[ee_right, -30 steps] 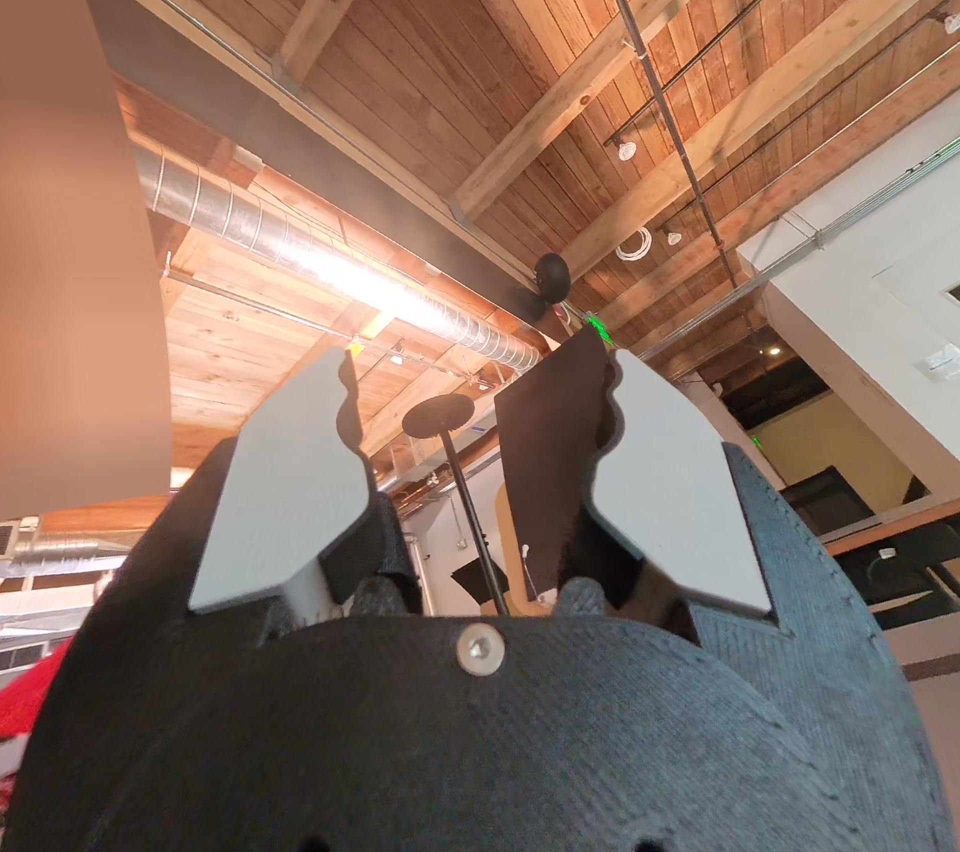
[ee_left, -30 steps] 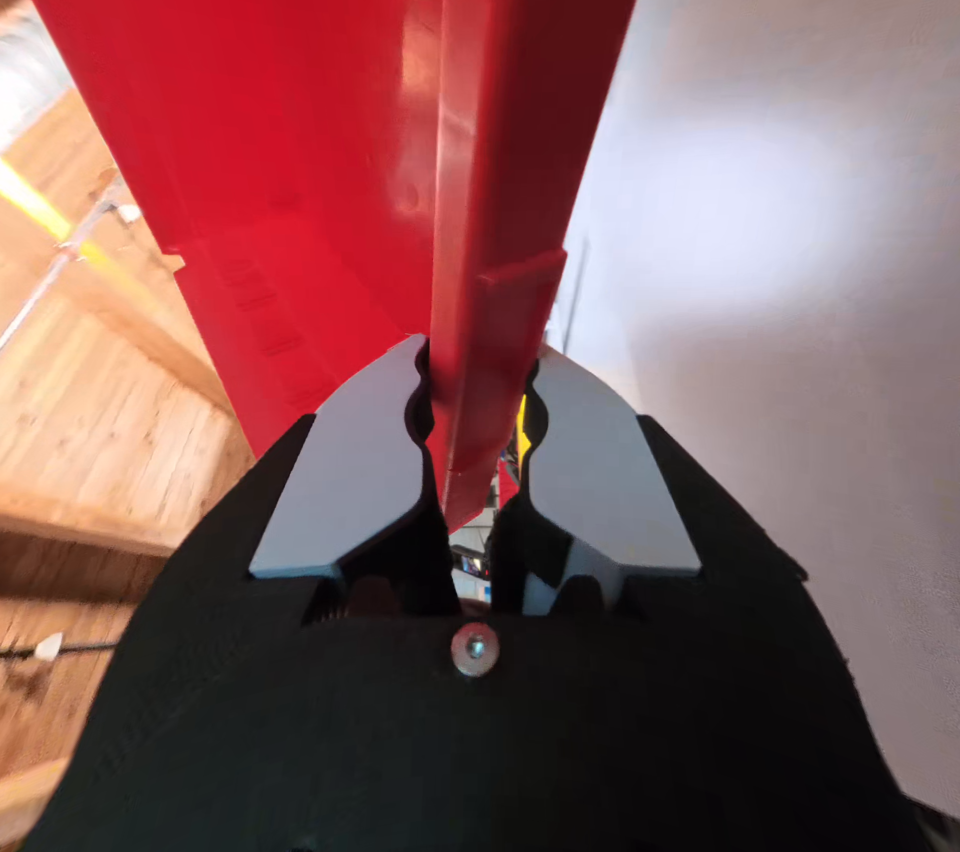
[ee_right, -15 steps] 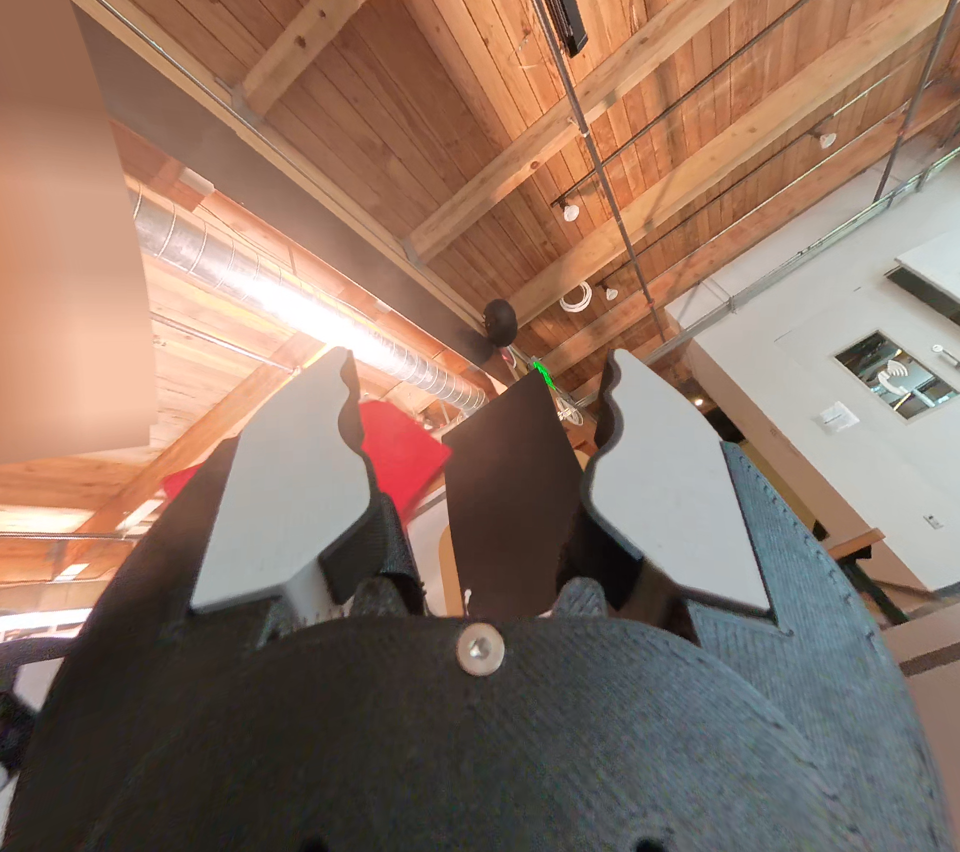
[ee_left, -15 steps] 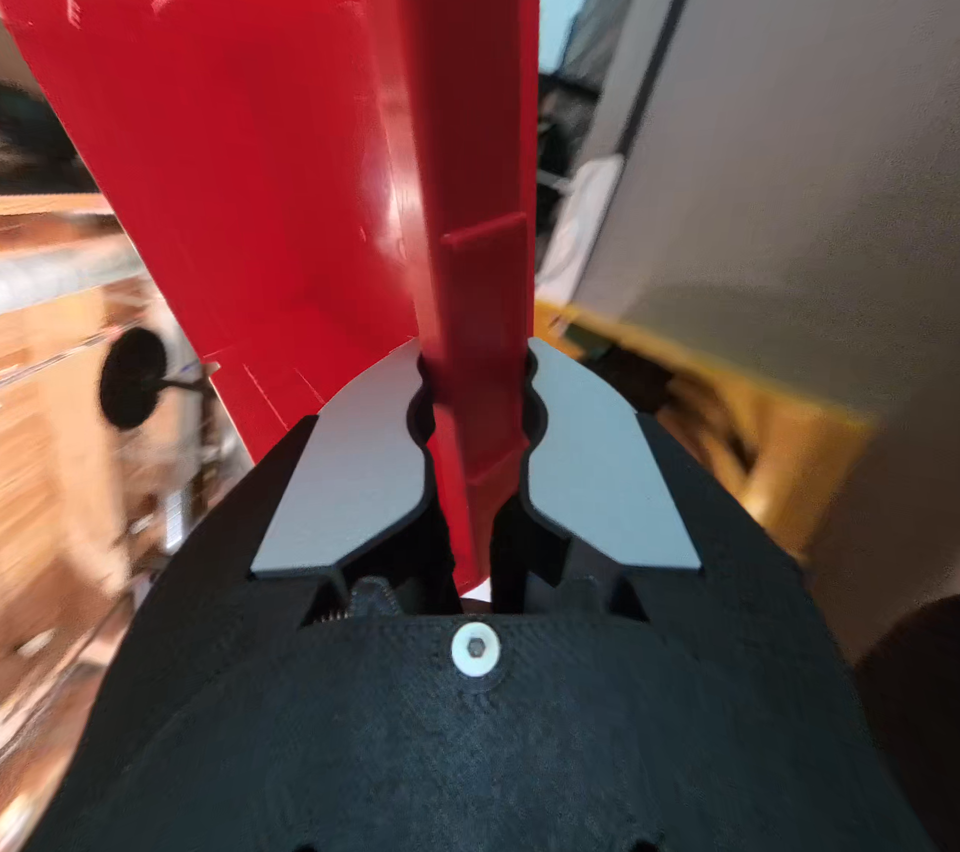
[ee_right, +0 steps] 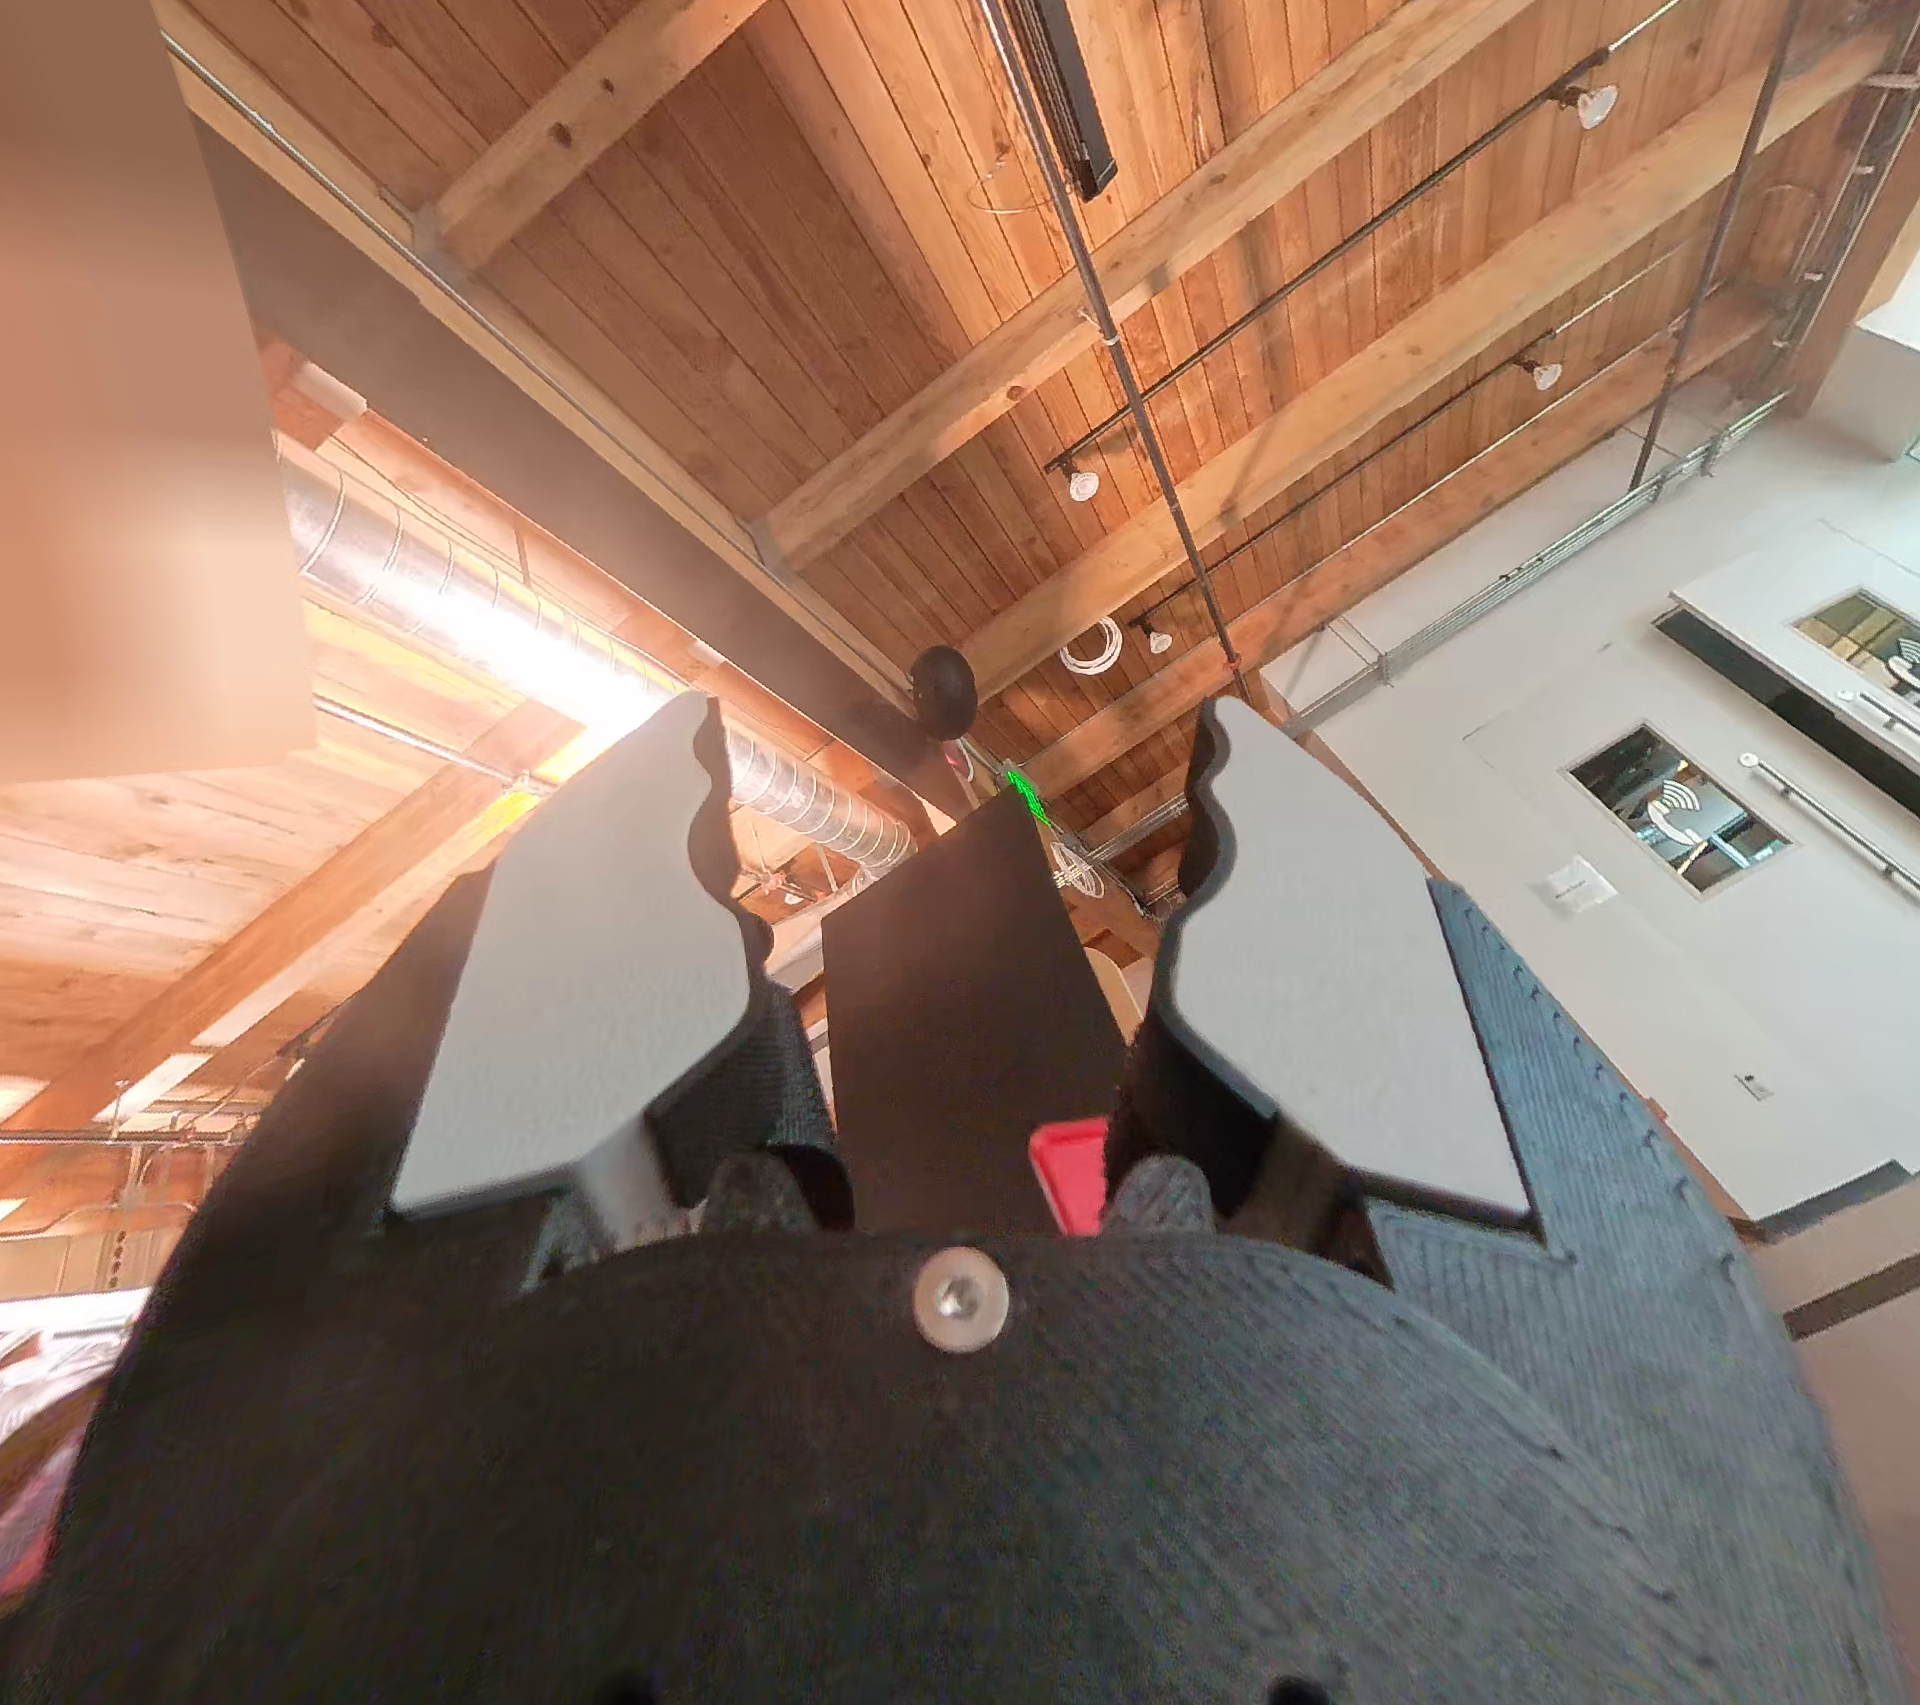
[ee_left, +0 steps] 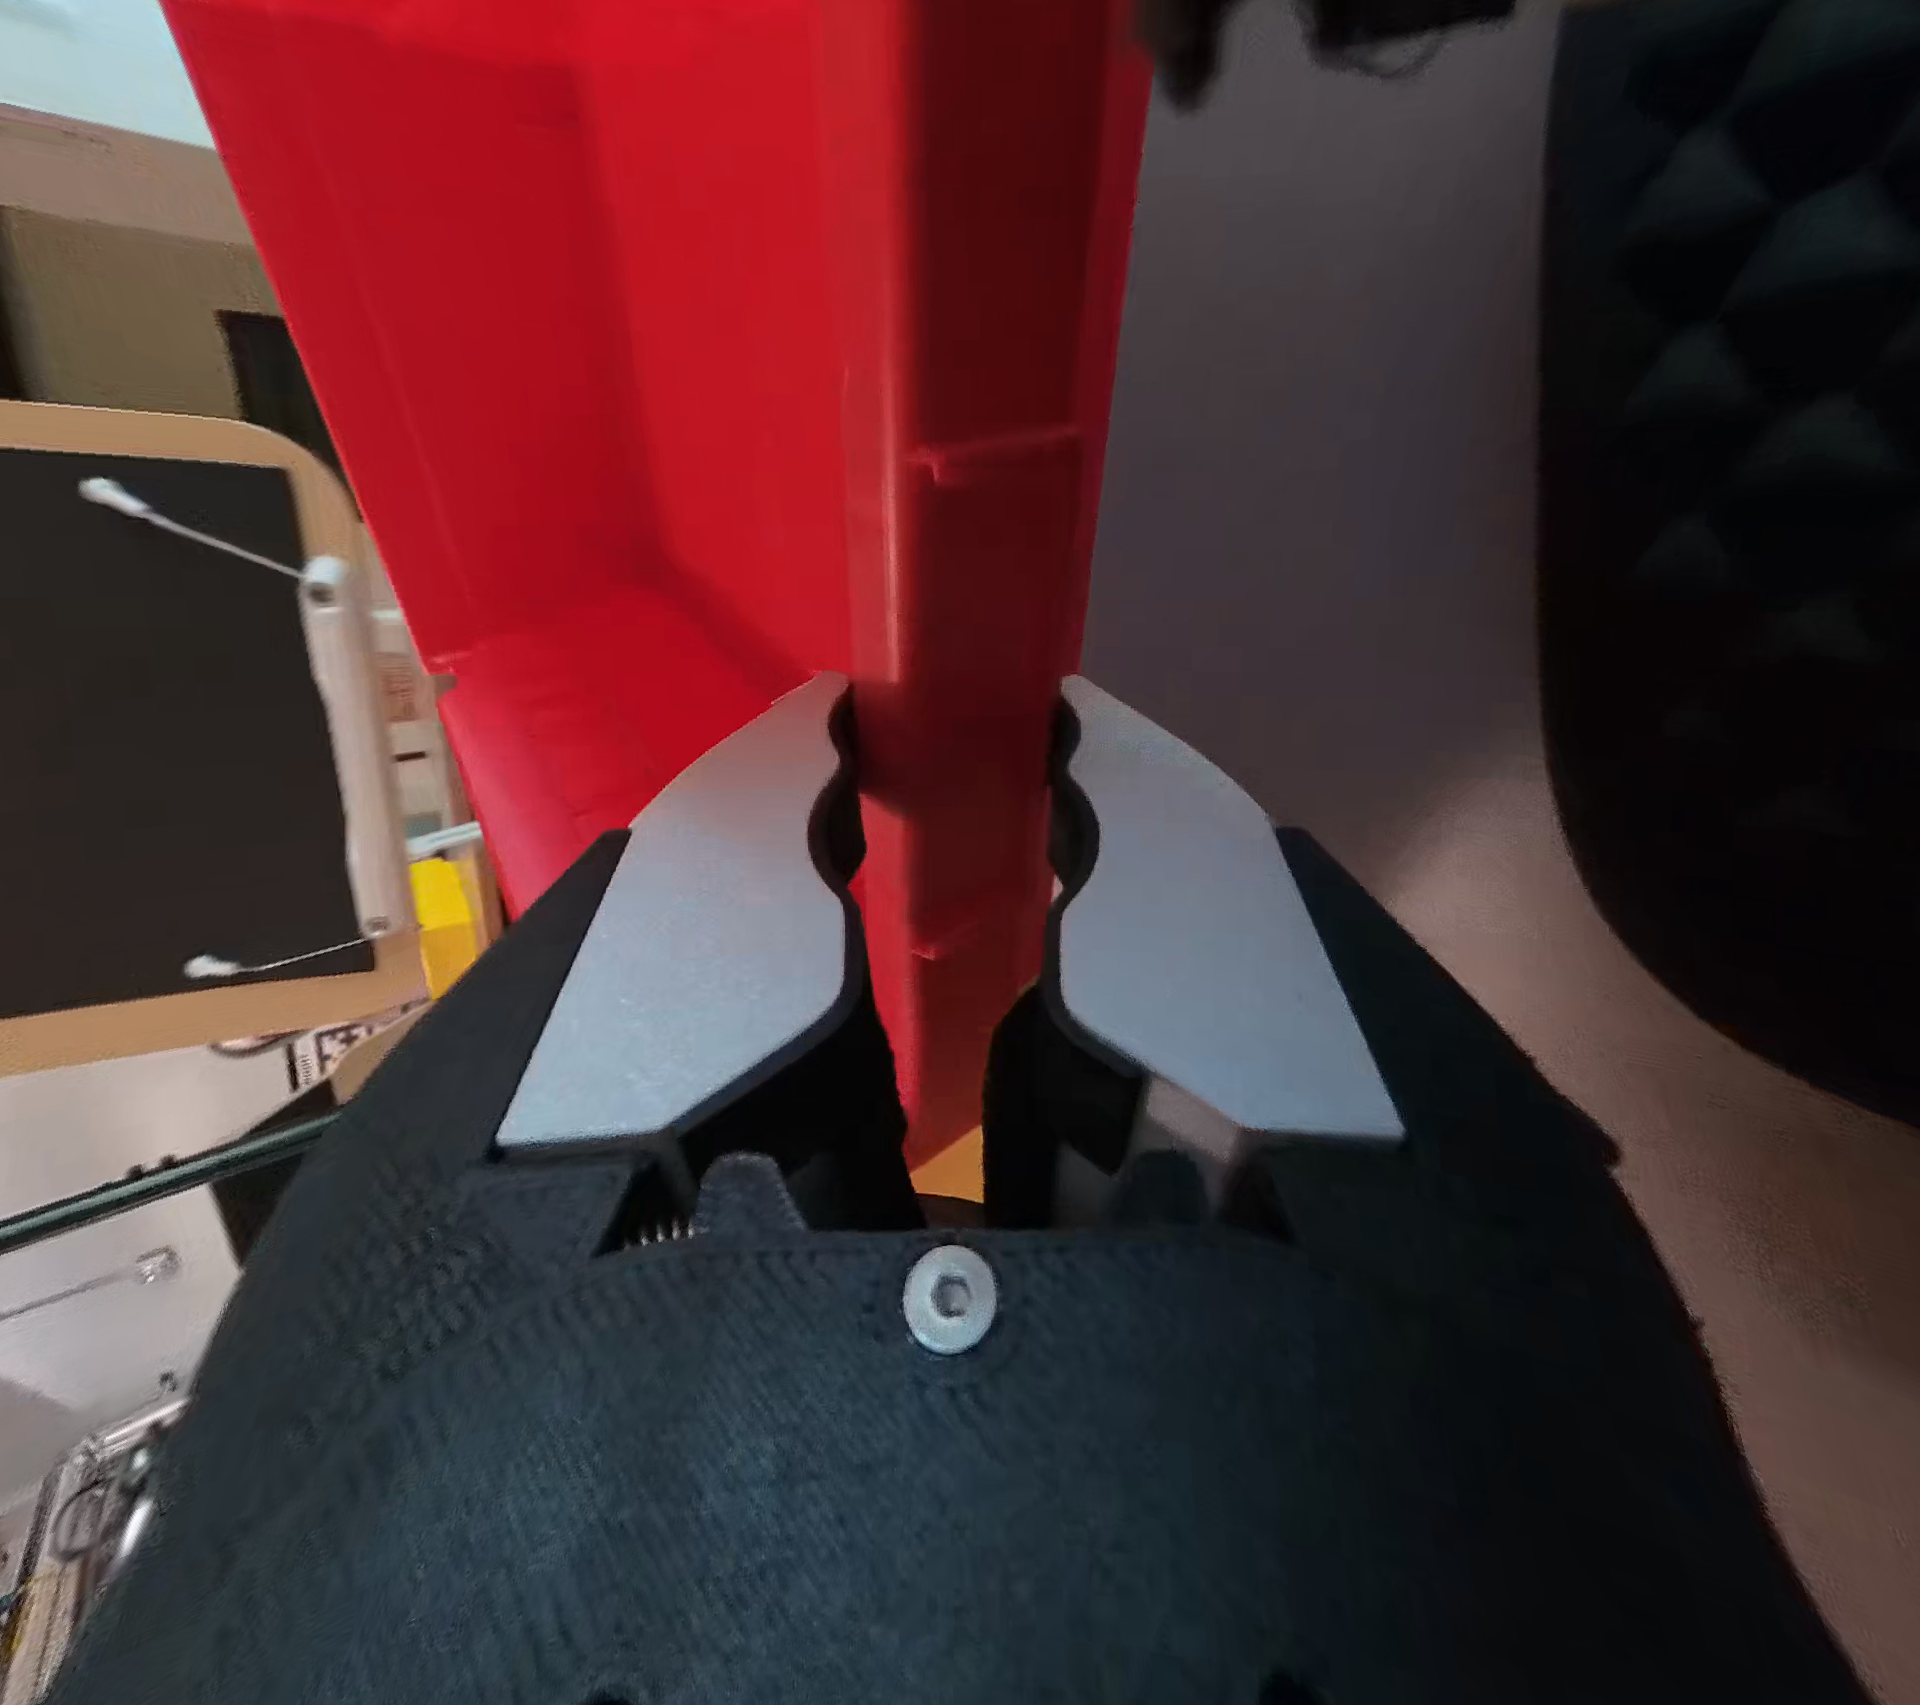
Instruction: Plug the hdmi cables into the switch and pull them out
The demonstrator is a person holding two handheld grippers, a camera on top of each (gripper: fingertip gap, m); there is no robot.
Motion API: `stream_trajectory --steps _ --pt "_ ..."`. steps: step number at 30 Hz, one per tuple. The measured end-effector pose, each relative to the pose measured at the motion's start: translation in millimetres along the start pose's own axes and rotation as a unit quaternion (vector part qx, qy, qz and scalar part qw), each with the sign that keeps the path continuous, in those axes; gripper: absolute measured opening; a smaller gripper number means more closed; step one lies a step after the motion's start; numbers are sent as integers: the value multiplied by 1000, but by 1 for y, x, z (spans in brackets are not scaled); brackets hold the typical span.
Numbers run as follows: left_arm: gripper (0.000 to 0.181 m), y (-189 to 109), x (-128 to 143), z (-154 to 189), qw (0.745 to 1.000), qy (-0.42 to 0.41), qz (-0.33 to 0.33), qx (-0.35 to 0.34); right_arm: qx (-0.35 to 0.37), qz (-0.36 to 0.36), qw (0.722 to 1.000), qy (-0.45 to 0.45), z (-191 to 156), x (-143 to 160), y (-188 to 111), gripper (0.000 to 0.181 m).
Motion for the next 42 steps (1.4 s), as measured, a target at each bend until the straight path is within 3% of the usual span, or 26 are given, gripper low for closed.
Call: stream_trajectory --steps 8,10,13,15,17,19,20,23,25,27,29,31,33,35,36,39,42 --pt "32 19 6 19 999 19 -47 3 -2 -8 1000 4 -1 3 1 86" --pt "40 19 6 19 999 6 -42 -5 -3 -8 1000 3 -2 3 1 86" --pt "77 0 4 7 998 -51 14 -23 -12 -4 1000 -2 -5 2 1 86" --pt "86 -28 1 0 990 -103 99 -20 -26 -1 1000 -7 -11 1 1 86" --pt "91 -65 4 -9 965 -164 205 -18 -43 -8 999 -26 -18 5 2 85" --pt "93 -97 27 -26 933 -220 282 -52 -69 -20 996 -51 -30 10 4 84" --pt "93 -107 47 -36 922 -242 291 -80 -85 -29 994 -64 -37 13 5 83" --pt "94 -113 128 -53 923 -276 222 -152 -120 -115 979 -115 -55 38 8 67" --pt "97 -110 179 -50 933 -274 171 -156 -151 -241 945 -159 -68 69 5 37" --pt "96 -105 214 -44 949 -254 137 -124 -246 -349 880 -210 -93 102 -7 34" --pt "97 -95 245 -26 965 -242 79 -62 -299 -471 774 -299 -99 142 -27 54" --pt "99 -84 263 -7 973 -224 46 -11 -314 -581 644 -387 -86 176 -54 76" --pt "99 -70 272 8 975 -217 27 27 -310 -673 528 -415 -71 198 -82 94" --pt "97 -54 281 18 976 -211 -6 45 -298 -741 442 -409 -58 213 -108 106" --pt "95 -47 286 19 978 -203 -27 37 -282 -752 420 -422 -50 219 -114 100" --pt "84 -34 292 23 981 -178 -71 32 -241 -738 444 -448 -42 229 -106 83" --pt "52 -25 282 37 985 -143 -79 58 -206 -732 438 -479 -28 227 -102 70"
Point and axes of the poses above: each gripper's, where its closed fingertips meet, y out along the fingers, x out of its underside, z = x × y across the jaws, the point moved 2 cm from there along -y, back along the fingers, and after that the axes turned 11 degrees about -z, right-handed, at the moved point
